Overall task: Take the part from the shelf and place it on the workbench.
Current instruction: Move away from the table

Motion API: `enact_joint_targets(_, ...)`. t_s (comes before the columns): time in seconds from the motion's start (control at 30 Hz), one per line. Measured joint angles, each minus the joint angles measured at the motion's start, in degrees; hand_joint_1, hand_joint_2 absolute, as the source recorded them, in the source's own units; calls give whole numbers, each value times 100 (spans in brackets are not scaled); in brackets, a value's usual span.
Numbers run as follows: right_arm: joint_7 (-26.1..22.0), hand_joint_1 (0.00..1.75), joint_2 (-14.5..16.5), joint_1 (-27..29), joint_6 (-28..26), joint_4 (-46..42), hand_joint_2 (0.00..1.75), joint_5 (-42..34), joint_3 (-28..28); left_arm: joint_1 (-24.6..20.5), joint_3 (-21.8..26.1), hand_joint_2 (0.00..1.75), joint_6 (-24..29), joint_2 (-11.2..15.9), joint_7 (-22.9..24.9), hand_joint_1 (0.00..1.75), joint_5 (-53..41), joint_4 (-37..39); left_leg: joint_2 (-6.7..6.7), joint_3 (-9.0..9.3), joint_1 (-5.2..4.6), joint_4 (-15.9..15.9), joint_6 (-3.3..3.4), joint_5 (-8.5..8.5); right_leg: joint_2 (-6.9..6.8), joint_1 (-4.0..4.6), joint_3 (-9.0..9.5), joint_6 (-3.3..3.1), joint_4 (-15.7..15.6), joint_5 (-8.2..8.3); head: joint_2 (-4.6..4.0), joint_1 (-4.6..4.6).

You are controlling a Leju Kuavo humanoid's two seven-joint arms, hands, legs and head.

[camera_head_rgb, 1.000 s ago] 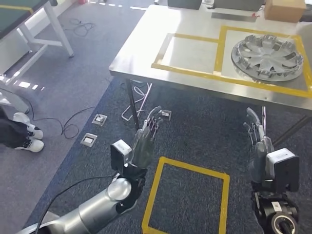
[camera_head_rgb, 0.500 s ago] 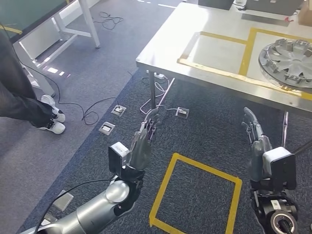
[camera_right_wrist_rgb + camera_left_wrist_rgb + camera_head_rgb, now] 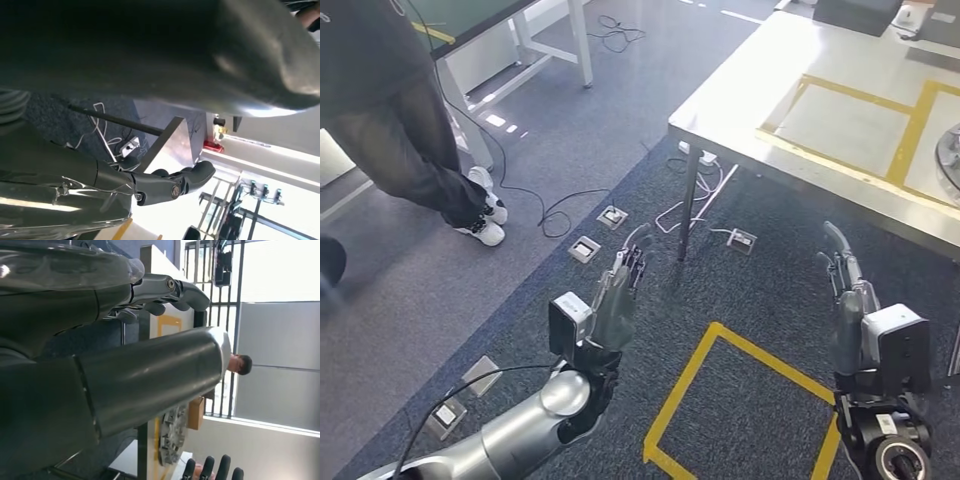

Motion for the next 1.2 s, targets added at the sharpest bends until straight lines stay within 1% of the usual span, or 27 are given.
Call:
enact_joint_targets(0.03,-1,0,1,-5,2,-1,0,0,3,4,1,0,0,2,0,0,-2,-1,-46,-33,4,2,-38,18,-74,-17,25,-8,-47,5,0,6)
enact_joint_targets(0.07,-1,0,2,-9,4,-1,0,0,8,6,1,0,0,5,-1,0,-5,-3,-1,-65,-7,33,-71,-1,-148,-35,35,-21,-90,26,0,3)
enact_joint_targets(0.1,-2,0,2,-12,5,-1,0,0,11,1,2,0,0,9,-1,0,-8,-6,112,-132,-19,157,-101,-86,-225,-53,45,-39,-130,51,0,-15)
enact_joint_targets(0.17,-3,0,2,-15,3,0,0,0,14,-2,4,0,0,13,-3,0,-11,-10,428,-426,-10,772,-163,-435,-389,-56,44,-68,-175,86,0,-47)
enact_joint_targets(0.23,-2,0,2,-8,10,1,0,0,18,10,4,0,0,14,-2,0,-11,-11,562,-803,40,1564,-225,-755,-552,-51,21,-77,-173,90,0,-69)
enact_joint_targets(0.27,-1,0,2,-4,18,1,0,0,22,18,4,0,0,16,0,0,-12,-11,585,-887,64,1744,-253,-778,-634,-56,15,-75,-171,89,0,-76)
enact_joint_targets(0.3,0,0,2,-1,26,1,0,0,26,23,4,0,0,20,1,0,-13,-11,608,-851,86,1691,-277,-694,-714,-63,12,-70,-165,87,0,-83)
enact_joint_targets(0.33,1,0,2,0,32,1,0,0,28,25,4,0,0,23,2,0,-13,-11,656,-684,105,1385,-297,-516,-789,-72,12,-59,-156,80,0,-89)
enact_joint_targets(0.4,1,0,2,-6,48,1,0,0,28,16,4,0,0,27,3,0,-16,-11,863,-208,102,500,-302,-182,-909,-68,9,-11,-120,50,0,-105)
enact_joint_targets(0.43,1,0,2,-12,53,1,0,0,28,9,4,0,1,25,2,0,-20,-14,936,-54,84,190,-272,-102,-957,-58,5,23,-103,34,0,-105)
enact_joint_targets(0.47,1,0,2,-21,56,1,0,0,28,2,4,0,1,25,2,0,-24,-18,968,9,64,42,-233,-87,-1001,-42,3,60,-90,20,0,-104)
enact_joint_targets(0.53,2,0,2,-37,60,1,0,0,31,-4,4,0,1,25,2,0,-29,-26,861,-13,43,21,-135,-92,-1093,-33,18,131,-91,8,0,-89)
enact_joint_targets(0.57,2,0,2,-45,60,1,0,0,32,-4,4,0,1,24,2,0,-30,-30,807,-14,53,12,-99,-82,-1068,-43,12,167,-72,-23,0,-88)
enact_joint_targets(0.63,2,0,2,-60,60,1,0,0,30,-12,4,0,0,15,2,0,-31,-39,707,-6,81,-14,-26,-56,-840,-66,-123,212,239,-246,0,-66)
enact_joint_targets(0.7,5,0,1,-59,60,4,0,-1,28,-21,4,0,-2,1,3,0,-32,-44,599,-9,79,-17,15,-43,-568,-65,-494,225,1059,-648,0,-30)
enact_joint_targets(0.73,8,0,0,-53,62,7,0,-1,29,-21,4,0,-3,-5,4,0,-33,-44,533,-12,70,-15,26,-39,-514,-61,-690,224,1479,-797,0,-19)
enact_joint_targets(0.77,10,0,0,-47,64,11,0,-4,31,-21,4,0,-4,-7,6,0,-33,-44,458,-13,60,-13,31,-36,-488,-57,-822,219,1740,-844,0,-17)
enact_joint_targets(0.8,10,0,0,-45,67,14,0,-9,32,-20,4,0,-4,-7,8,0,-34,-44,380,-13,52,-9,34,-34,-474,-57,-846,206,1759,-768,0,-16)
enact_joint_targets(0.83,10,0,0,-46,70,16,0,-14,33,-20,4,0,-4,-8,10,0,-36,-44,296,-10,48,-2,35,-31,-448,-57,-755,185,1529,-585,0,-15)
enact_joint_targets(0.87,8,0,0,-49,72,17,0,-19,33,-21,4,0,-5,-9,13,0,-38,-44,215,-9,46,7,34,-30,-372,-57,-585,157,1129,-346,0,-11)
enact_joint_targets(0.93,-2,0,0,-54,73,17,0,-34,32,-26,4,0,-8,-15,16,0,-42,-44,70,-34,38,34,10,-19,-100,-73,-248,115,334,-41,0,-11)
enact_joint_targets(0.97,-7,0,0,-54,75,18,0,-44,31,-31,4,0,-10,-19,18,0,-43,-44,9,-63,43,43,-16,-5,-3,-75,-147,109,116,0,0,-10)
enact_joint_targets(1.0,-13,0,0,-56,77,19,0,-55,31,-33,4,0,-14,-21,19,0,-44,-44,-55,-96,53,43,-53,17,31,-74,-103,107,31,-17,0,-10)
enact_joint_targets(1.03,-16,0,1,-59,79,19,0,-63,32,-33,4,0,-17,-21,20,0,-44,-44,-126,-124,58,36,-96,43,-27,-76,-78,99,-9,-9,0,-10)
enact_joint_targets(1.07,-19,0,1,-65,83,19,0,-67,35,-32,4,0,-19,-19,20,0,-43,-44,-117,-145,59,35,-132,50,-97,-85,-60,78,-27,12,0,-13)
enact_joint_targets(1.13,-22,0,2,-77,86,19,0,-71,39,-38,4,0,-19,-10,20,0,-43,-44,167,-259,30,246,-203,-101,-255,-110,-44,25,-90,61,0,-64)
enact_joint_targets(1.2,-27,0,2,-78,81,20,0,-78,38,-43,4,0,-19,-5,19,0,-40,-44,522,-582,40,926,-267,-482,-417,-100,-54,-3,-112,80,0,-118)
